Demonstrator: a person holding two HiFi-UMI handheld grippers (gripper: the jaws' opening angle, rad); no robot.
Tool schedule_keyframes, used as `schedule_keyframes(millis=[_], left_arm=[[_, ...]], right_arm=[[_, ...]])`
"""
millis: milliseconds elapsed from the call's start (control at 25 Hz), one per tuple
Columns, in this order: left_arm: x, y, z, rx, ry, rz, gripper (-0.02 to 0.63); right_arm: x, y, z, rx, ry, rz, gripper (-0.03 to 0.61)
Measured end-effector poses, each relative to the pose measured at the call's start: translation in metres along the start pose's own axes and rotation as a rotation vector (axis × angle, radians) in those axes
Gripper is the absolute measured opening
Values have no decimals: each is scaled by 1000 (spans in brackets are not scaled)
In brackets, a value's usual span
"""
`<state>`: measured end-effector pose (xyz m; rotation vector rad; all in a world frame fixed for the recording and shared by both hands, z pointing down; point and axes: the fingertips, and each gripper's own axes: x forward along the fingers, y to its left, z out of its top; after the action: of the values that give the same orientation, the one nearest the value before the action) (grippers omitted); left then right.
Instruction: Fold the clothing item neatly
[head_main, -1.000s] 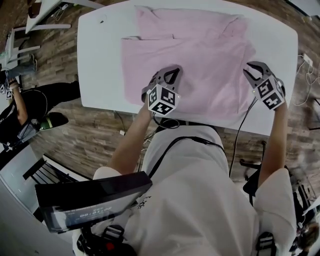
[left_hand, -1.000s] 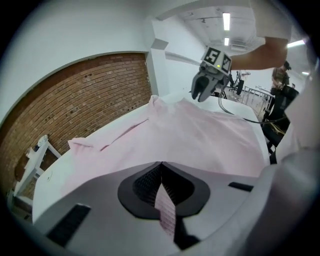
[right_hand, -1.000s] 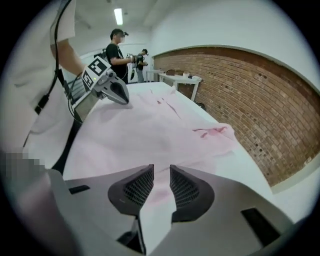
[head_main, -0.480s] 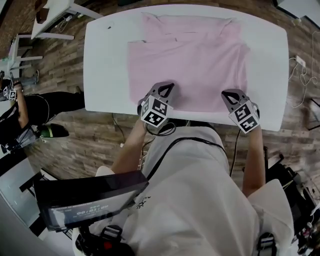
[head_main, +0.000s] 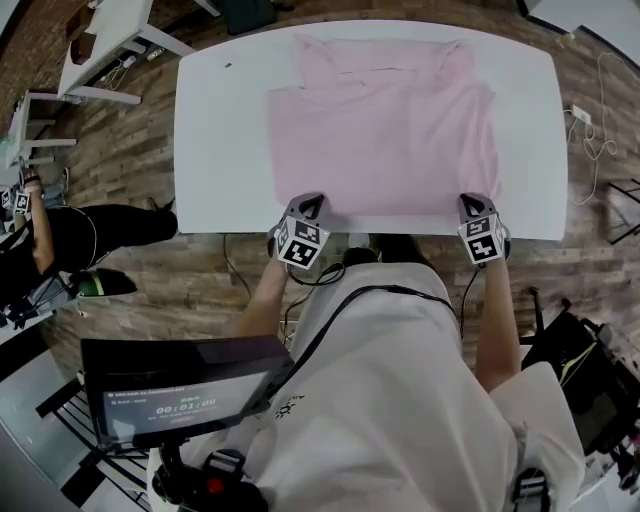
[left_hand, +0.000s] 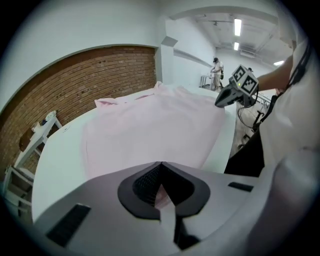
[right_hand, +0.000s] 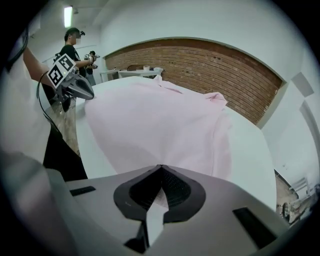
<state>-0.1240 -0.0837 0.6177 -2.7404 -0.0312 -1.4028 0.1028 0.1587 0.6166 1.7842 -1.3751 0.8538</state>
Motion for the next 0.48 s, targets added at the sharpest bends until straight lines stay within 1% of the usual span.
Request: schedule_keyframes(millis=[120,160,320,480], left_arm=[[10,3,-17,42,55,-25,3],[11,4,-21,35,61,-36,3],[12,3,-26,-40,76,-75,3],[11,-6,-34,-43,72,-108,3]], right_arm=[[-1,1,-5,64,18,-35,3],[-2,4,-7,90,24,-40,5],[-7,11,-29,154,41,-64,5],[-6,7,-42,183,65,-72,5]])
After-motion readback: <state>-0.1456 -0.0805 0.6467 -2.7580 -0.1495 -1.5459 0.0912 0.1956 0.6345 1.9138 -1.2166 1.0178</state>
